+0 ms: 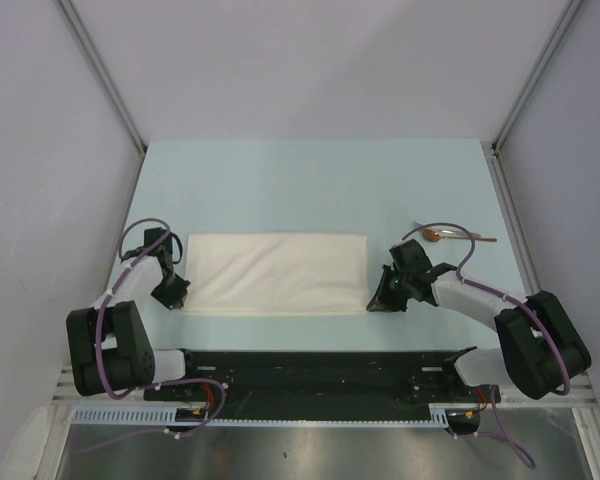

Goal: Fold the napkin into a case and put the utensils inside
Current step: Fold and flatten the napkin at the center of the board.

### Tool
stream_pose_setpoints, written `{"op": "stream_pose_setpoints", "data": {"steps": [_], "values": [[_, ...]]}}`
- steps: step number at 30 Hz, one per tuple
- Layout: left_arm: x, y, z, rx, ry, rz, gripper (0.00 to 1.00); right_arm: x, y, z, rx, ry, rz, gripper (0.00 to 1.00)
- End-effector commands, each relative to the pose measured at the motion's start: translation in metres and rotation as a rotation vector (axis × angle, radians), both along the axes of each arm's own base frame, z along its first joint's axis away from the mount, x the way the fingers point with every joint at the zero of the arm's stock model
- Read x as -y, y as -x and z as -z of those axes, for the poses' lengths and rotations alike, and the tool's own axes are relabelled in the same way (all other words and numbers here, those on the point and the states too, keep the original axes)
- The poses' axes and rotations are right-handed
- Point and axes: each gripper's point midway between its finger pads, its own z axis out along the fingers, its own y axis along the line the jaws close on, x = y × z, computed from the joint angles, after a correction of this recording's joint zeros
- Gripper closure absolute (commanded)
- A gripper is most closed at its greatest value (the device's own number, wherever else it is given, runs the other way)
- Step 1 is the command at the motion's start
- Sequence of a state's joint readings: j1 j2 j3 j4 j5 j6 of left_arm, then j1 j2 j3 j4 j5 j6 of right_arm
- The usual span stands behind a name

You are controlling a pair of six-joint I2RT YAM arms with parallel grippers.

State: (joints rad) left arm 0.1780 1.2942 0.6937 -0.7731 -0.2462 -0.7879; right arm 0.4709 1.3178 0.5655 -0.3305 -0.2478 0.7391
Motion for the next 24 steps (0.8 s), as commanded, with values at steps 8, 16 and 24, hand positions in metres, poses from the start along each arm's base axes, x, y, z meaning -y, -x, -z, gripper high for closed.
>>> {"op": "stream_pose_setpoints", "data": {"steps": [8, 16, 24], "values": [[-0.01, 0.013, 0.027, -0.088, -0.045, -0.064, 1.0, -0.002, -0.01, 0.005, 0.029, 0.011, -0.013, 1.0], [-0.016, 0.006, 0.017, -0.041, -0.079, -0.043, 1.0, 0.001, -0.009, 0.0, 0.045, 0.017, -0.016, 1.0], [-0.024, -0.002, -0.034, 0.098, -0.137, -0.082, 1.0, -0.002, -0.019, -0.03, 0.103, 0.014, -0.029, 1.0]]}}
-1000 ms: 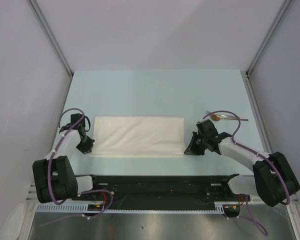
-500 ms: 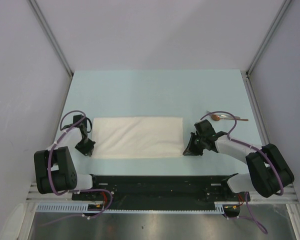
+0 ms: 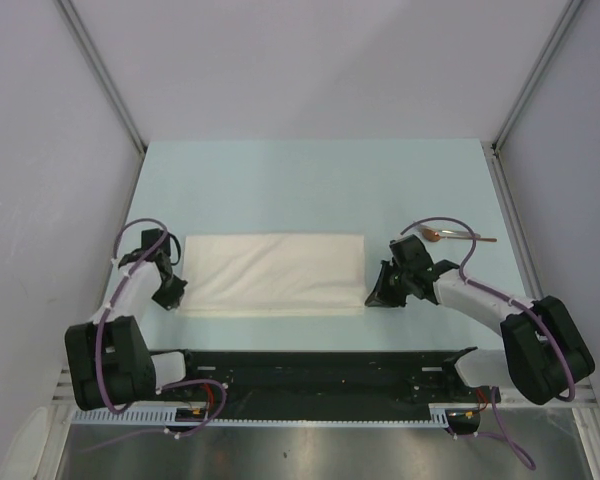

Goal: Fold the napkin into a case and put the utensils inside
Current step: Fold and flatten the napkin at the center of the board.

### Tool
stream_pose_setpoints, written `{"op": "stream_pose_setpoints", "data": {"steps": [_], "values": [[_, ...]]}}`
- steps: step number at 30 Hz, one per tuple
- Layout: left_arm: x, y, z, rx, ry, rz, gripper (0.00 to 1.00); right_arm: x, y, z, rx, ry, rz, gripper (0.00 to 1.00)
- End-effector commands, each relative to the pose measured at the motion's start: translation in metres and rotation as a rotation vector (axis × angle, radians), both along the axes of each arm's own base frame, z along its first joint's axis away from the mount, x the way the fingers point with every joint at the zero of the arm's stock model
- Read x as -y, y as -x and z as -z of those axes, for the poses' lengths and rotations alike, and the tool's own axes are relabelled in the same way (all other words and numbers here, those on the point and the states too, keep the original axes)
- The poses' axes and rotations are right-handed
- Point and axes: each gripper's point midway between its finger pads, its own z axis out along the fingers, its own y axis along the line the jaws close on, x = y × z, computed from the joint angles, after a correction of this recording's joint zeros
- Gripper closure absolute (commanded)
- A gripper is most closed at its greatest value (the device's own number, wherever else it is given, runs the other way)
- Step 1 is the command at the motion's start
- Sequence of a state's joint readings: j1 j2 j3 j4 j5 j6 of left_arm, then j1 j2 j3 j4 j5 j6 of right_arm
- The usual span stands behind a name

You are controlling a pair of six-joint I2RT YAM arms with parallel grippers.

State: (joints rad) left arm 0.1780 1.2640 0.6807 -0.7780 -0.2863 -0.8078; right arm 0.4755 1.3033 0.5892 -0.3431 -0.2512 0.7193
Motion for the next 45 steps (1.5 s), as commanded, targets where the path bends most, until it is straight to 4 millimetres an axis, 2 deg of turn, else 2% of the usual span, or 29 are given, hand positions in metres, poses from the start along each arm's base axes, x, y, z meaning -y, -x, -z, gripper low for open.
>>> {"op": "stream_pose_setpoints", "data": {"steps": [1, 3, 12, 17, 21, 25, 27, 30, 31, 34, 35, 36, 38, 41, 44, 45], "values": [[-0.017, -0.004, -0.03, 0.083, -0.092, -0.056, 1.0, 0.001, -0.013, -0.02, 0.07, 0.019, -0.009, 1.0], [-0.012, 0.0, -0.022, 0.067, -0.065, -0.066, 1.0, -0.003, -0.013, -0.02, 0.065, 0.003, -0.016, 1.0], [-0.014, 0.023, 0.02, -0.114, -0.054, -0.115, 1.0, -0.01, -0.001, 0.007, -0.013, -0.031, -0.031, 1.0], [-0.017, 0.029, 0.028, -0.139, -0.052, -0.143, 1.0, -0.009, 0.001, 0.016, -0.028, -0.018, -0.034, 1.0], [-0.021, 0.028, 0.027, -0.124, -0.07, -0.149, 1.0, -0.011, 0.003, 0.012, -0.026, -0.025, -0.039, 1.0], [-0.024, 0.023, 0.02, -0.086, -0.077, -0.156, 0.99, -0.012, 0.006, 0.006, -0.009, -0.025, -0.043, 1.0], [-0.026, 0.02, 0.014, -0.075, -0.079, -0.163, 0.96, -0.011, 0.008, 0.008, -0.016, -0.025, -0.042, 1.0], [-0.028, 0.017, 0.004, -0.049, -0.072, -0.17, 0.78, -0.006, 0.016, 0.012, -0.038, -0.009, -0.046, 0.94], [-0.028, 0.016, 0.0, -0.037, -0.073, -0.172, 0.59, -0.006, 0.017, 0.009, -0.029, -0.011, -0.048, 0.92], [-0.03, 0.012, -0.019, 0.016, -0.087, -0.182, 0.27, 0.002, 0.018, 0.003, -0.01, 0.021, -0.049, 0.82], [-0.031, 0.009, -0.027, 0.031, -0.091, -0.182, 0.26, 0.004, 0.011, -0.006, 0.028, 0.029, -0.04, 0.76], [-0.031, 0.007, -0.035, 0.06, -0.096, -0.179, 0.26, 0.008, 0.012, -0.008, 0.031, 0.048, -0.051, 0.74], [-0.035, 0.002, -0.05, 0.1, -0.119, -0.155, 0.26, 0.013, 0.003, -0.019, 0.078, 0.062, -0.038, 0.69], [-0.034, -0.017, -0.072, 0.194, -0.151, -0.063, 0.28, 0.014, -0.007, -0.028, 0.113, 0.078, -0.049, 0.56], [-0.012, -0.046, -0.088, 0.319, -0.114, 0.119, 0.33, -0.003, -0.021, -0.046, 0.163, 0.033, -0.086, 0.52], [0.004, -0.061, -0.091, 0.388, -0.058, 0.202, 0.34, -0.014, -0.03, -0.052, 0.194, 0.01, -0.11, 0.52]]}}
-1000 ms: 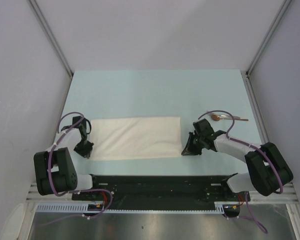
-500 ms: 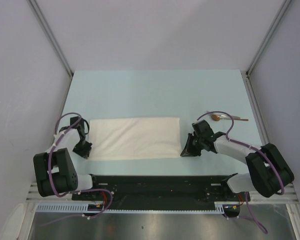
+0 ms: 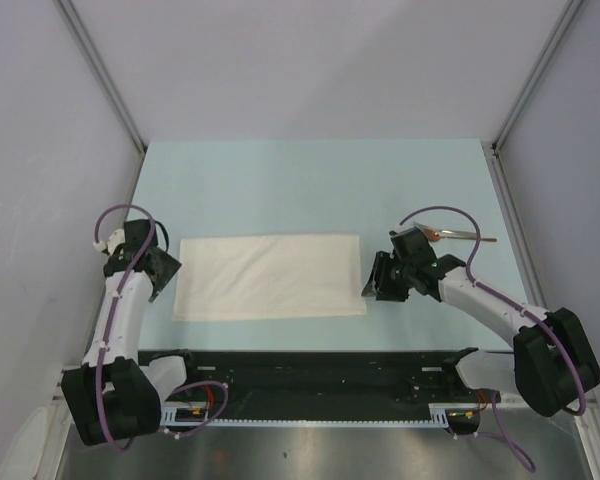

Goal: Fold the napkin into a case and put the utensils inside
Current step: Fold and flatten the napkin at the center of the board, then smooth out the rectangle-folded napkin at the center of the board.

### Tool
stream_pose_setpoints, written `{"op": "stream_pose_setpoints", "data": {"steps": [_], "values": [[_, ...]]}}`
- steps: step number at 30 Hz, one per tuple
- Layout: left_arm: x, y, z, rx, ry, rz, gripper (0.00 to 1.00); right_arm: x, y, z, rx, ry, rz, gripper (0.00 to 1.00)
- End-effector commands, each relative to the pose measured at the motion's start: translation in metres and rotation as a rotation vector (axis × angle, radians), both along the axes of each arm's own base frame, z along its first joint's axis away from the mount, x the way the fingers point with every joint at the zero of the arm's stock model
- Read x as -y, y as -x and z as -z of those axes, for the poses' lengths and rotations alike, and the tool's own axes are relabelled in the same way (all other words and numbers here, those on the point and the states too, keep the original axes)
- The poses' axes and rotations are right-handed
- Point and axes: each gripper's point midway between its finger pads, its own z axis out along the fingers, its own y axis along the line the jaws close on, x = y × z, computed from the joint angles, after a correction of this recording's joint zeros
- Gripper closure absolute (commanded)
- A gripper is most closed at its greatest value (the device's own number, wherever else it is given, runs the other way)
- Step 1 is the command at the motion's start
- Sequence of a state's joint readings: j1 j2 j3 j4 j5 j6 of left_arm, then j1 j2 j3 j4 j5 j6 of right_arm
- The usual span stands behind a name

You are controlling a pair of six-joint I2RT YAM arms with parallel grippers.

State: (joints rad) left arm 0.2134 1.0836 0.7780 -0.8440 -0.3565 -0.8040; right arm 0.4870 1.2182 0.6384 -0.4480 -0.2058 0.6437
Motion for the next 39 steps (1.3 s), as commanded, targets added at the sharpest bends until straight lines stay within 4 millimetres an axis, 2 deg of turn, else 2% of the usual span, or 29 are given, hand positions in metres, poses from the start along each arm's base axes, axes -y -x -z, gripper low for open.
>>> {"op": "stream_pose_setpoints", "data": {"steps": [1, 2, 4, 5, 7, 9, 11, 12, 13, 14, 15, 16, 17, 19, 20, 26, 30, 33, 34, 35, 38, 39], "values": [[0.053, -0.073, -0.042, 0.325, 0.089, 0.394, 0.39, -0.027, -0.034, -0.033, 0.131, -0.05, -0.076, 0.51], [0.062, -0.078, -0.04, 0.352, 0.118, 0.432, 0.41, -0.031, -0.041, -0.035, 0.143, -0.055, -0.081, 0.52], [0.081, -0.1, -0.047, 0.454, 0.196, 0.497, 0.48, -0.043, -0.069, -0.045, 0.205, -0.079, -0.096, 0.52], [0.085, -0.108, -0.037, 0.434, 0.232, 0.497, 0.52, -0.047, -0.08, -0.048, 0.225, -0.089, -0.098, 0.53], [0.089, -0.12, -0.031, 0.417, 0.275, 0.507, 0.62, -0.059, -0.109, -0.058, 0.243, -0.134, -0.11, 0.57], [0.093, -0.138, -0.018, 0.359, 0.332, 0.524, 0.67, -0.069, -0.132, -0.067, 0.289, -0.187, -0.114, 0.59], [0.094, -0.151, -0.011, 0.326, 0.357, 0.543, 0.74, -0.077, -0.148, -0.064, 0.251, -0.262, -0.117, 0.64], [0.093, -0.155, 0.009, 0.273, 0.387, 0.532, 0.77, -0.08, -0.159, -0.067, 0.276, -0.297, -0.118, 0.65], [0.092, -0.157, 0.015, 0.254, 0.394, 0.534, 0.78, -0.083, -0.163, -0.053, 0.242, -0.315, -0.12, 0.68], [0.088, -0.162, 0.018, 0.237, 0.373, 0.525, 0.79, -0.08, -0.173, -0.053, 0.249, -0.329, -0.11, 0.69], [0.083, -0.163, 0.03, 0.206, 0.376, 0.508, 0.79, -0.082, -0.181, -0.053, 0.264, -0.349, -0.116, 0.69], [0.08, -0.165, 0.034, 0.2, 0.369, 0.501, 0.79, -0.083, -0.184, -0.049, 0.249, -0.366, -0.134, 0.71], [0.074, -0.168, 0.037, 0.19, 0.345, 0.483, 0.79, -0.079, -0.193, -0.038, 0.239, -0.369, -0.124, 0.71], [0.064, -0.169, 0.05, 0.157, 0.333, 0.454, 0.79, -0.076, -0.197, -0.028, 0.217, -0.389, -0.129, 0.72], [0.059, -0.17, 0.053, 0.148, 0.328, 0.442, 0.8, -0.069, -0.203, -0.015, 0.194, -0.384, -0.112, 0.73], [0.027, -0.159, 0.088, 0.018, 0.285, 0.345, 0.8, -0.038, -0.219, 0.014, 0.211, -0.304, -0.088, 0.73], [0.007, -0.157, 0.091, -0.011, 0.252, 0.305, 0.79, -0.023, -0.23, 0.038, 0.187, -0.235, -0.081, 0.73], [0.008, -0.16, 0.09, -0.016, 0.257, 0.328, 0.78, -0.012, -0.237, 0.04, 0.195, -0.154, -0.072, 0.73], [0.008, -0.161, 0.089, -0.012, 0.255, 0.326, 0.77, -0.011, -0.245, 0.032, 0.219, -0.133, -0.073, 0.72], [0.007, -0.163, 0.086, 0.002, 0.25, 0.331, 0.76, -0.006, -0.243, 0.033, 0.206, -0.101, -0.084, 0.72], [0.013, -0.169, 0.07, 0.064, 0.25, 0.358, 0.73, 0.001, -0.255, 0.014, 0.258, -0.037, -0.076, 0.68], [0.019, -0.175, 0.054, 0.103, 0.23, 0.387, 0.7, 0.005, -0.259, 0.008, 0.271, -0.006, -0.063, 0.68]]}}
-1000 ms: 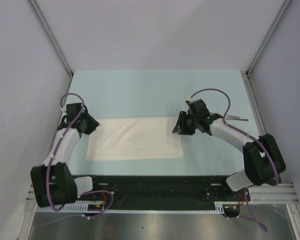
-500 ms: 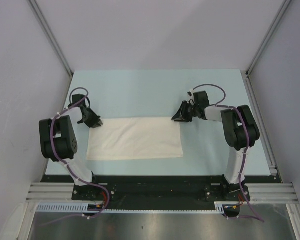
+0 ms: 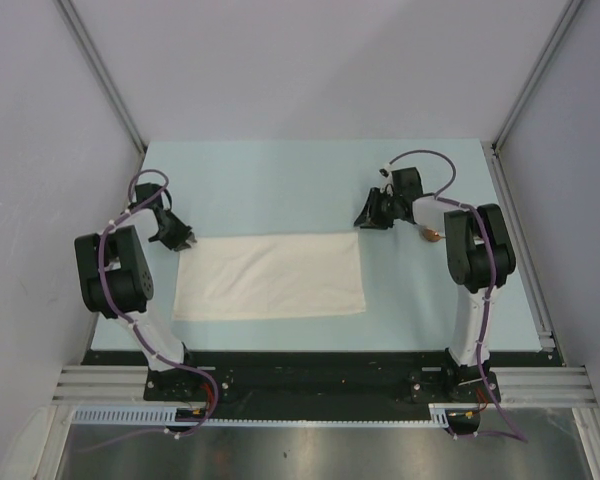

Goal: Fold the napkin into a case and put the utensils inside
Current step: Smooth out the rectangle-folded napkin at the center of the board.

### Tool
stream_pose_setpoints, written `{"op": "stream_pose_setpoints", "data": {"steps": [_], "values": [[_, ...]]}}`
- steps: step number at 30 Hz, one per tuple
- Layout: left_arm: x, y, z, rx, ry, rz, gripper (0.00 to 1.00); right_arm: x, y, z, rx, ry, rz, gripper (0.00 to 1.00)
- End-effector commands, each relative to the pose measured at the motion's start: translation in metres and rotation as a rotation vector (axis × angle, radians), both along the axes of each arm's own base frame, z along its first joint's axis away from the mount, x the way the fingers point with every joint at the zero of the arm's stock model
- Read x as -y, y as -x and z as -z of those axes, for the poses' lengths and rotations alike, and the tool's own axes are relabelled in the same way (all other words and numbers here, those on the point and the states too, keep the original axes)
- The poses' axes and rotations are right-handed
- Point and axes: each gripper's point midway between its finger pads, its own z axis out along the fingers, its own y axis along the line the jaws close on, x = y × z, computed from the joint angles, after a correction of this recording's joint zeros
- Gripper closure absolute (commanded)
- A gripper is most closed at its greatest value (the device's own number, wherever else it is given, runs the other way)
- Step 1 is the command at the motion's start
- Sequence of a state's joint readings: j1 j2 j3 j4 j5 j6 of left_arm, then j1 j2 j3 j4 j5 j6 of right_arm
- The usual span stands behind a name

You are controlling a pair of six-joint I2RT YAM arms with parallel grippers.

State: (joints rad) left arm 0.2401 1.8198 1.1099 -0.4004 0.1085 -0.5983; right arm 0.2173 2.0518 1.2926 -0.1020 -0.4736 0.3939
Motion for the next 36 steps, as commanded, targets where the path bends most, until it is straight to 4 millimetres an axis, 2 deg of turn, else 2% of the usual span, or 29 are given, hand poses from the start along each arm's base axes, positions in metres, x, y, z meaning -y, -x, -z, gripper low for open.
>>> {"op": "stream_pose_setpoints", "data": {"steps": [1, 2, 3, 4, 5, 6, 7, 8, 9, 11, 12, 13, 14, 15, 16, 17, 18, 19, 20, 22, 24, 25, 27, 31, 36], "values": [[-0.006, 0.0, -0.027, 0.058, -0.099, 0.04, 0.68, 0.025, -0.018, -0.028, 0.081, 0.16, 0.041, 0.66], [-0.003, -0.002, -0.037, 0.08, -0.115, 0.053, 0.68, 0.023, -0.015, -0.037, 0.073, 0.179, 0.038, 0.64], [0.01, -0.004, -0.055, 0.12, -0.126, 0.089, 0.66, 0.026, -0.013, -0.041, 0.075, 0.211, 0.054, 0.62], [0.016, -0.005, -0.063, 0.138, -0.138, 0.111, 0.65, 0.028, -0.011, -0.047, 0.078, 0.229, 0.061, 0.58], [0.025, -0.004, -0.07, 0.155, -0.141, 0.132, 0.65, 0.024, 0.001, -0.058, 0.073, 0.247, 0.053, 0.55], [0.047, -0.005, -0.078, 0.179, -0.136, 0.192, 0.64, 0.031, 0.006, -0.057, 0.059, 0.291, 0.083, 0.52], [0.06, -0.005, -0.089, 0.212, -0.14, 0.227, 0.64, 0.034, 0.016, -0.057, 0.037, 0.316, 0.092, 0.44], [0.073, -0.004, -0.093, 0.224, -0.142, 0.262, 0.64, 0.034, 0.022, -0.066, 0.046, 0.318, 0.102, 0.43], [0.105, -0.002, -0.096, 0.238, -0.141, 0.34, 0.66, 0.033, 0.035, -0.06, 0.024, 0.33, 0.097, 0.4], [0.138, -0.001, -0.097, 0.259, -0.112, 0.419, 0.69, 0.028, 0.047, -0.061, 0.019, 0.31, 0.093, 0.37], [0.17, 0.004, -0.098, 0.272, -0.04, 0.499, 0.73, 0.017, 0.061, -0.064, 0.02, 0.254, 0.055, 0.36], [0.185, 0.001, -0.096, 0.293, 0.016, 0.505, 0.75, 0.004, 0.054, -0.072, 0.069, 0.173, 0.055, 0.35], [0.2, 0.001, -0.088, 0.286, 0.07, 0.53, 0.78, -0.009, 0.057, -0.077, 0.081, 0.103, 0.032, 0.35], [0.214, 0.001, -0.083, 0.291, 0.12, 0.555, 0.8, -0.031, 0.067, -0.081, 0.056, -0.004, -0.034, 0.35], [0.231, -0.001, -0.086, 0.307, 0.211, 0.576, 0.83, -0.048, 0.064, -0.088, 0.079, -0.075, -0.062, 0.37], [0.238, -0.001, -0.073, 0.276, 0.242, 0.58, 0.84, -0.066, 0.07, -0.094, 0.04, -0.167, -0.101, 0.38], [0.244, -0.003, -0.07, 0.27, 0.272, 0.575, 0.85, -0.077, 0.07, -0.084, 0.016, -0.188, -0.117, 0.41], [0.249, -0.004, -0.068, 0.264, 0.296, 0.578, 0.85, -0.095, 0.068, -0.09, 0.033, -0.212, -0.147, 0.43], [0.252, -0.005, -0.055, 0.236, 0.309, 0.575, 0.85, -0.105, 0.069, -0.088, 0.01, -0.229, -0.153, 0.45], [0.26, -0.005, -0.048, 0.21, 0.363, 0.579, 0.86, -0.126, 0.068, -0.074, -0.005, -0.264, -0.191, 0.51], [0.266, -0.005, -0.038, 0.19, 0.4, 0.577, 0.86, -0.136, 0.069, -0.066, -0.05, -0.318, -0.196, 0.6], [0.268, -0.004, -0.034, 0.184, 0.41, 0.581, 0.86, -0.142, 0.066, -0.056, -0.051, -0.342, -0.204, 0.62], [0.262, -0.004, -0.018, 0.14, 0.392, 0.557, 0.86, -0.145, 0.067, -0.049, -0.083, -0.387, -0.205, 0.67], [0.243, -0.006, -0.001, 0.086, 0.365, 0.495, 0.87, -0.136, 0.062, -0.026, -0.104, -0.378, -0.179, 0.69], [0.2, -0.015, 0.004, 0.082, 0.33, 0.396, 0.87, -0.104, 0.056, 0.003, -0.147, -0.342, -0.108, 0.69]]}}
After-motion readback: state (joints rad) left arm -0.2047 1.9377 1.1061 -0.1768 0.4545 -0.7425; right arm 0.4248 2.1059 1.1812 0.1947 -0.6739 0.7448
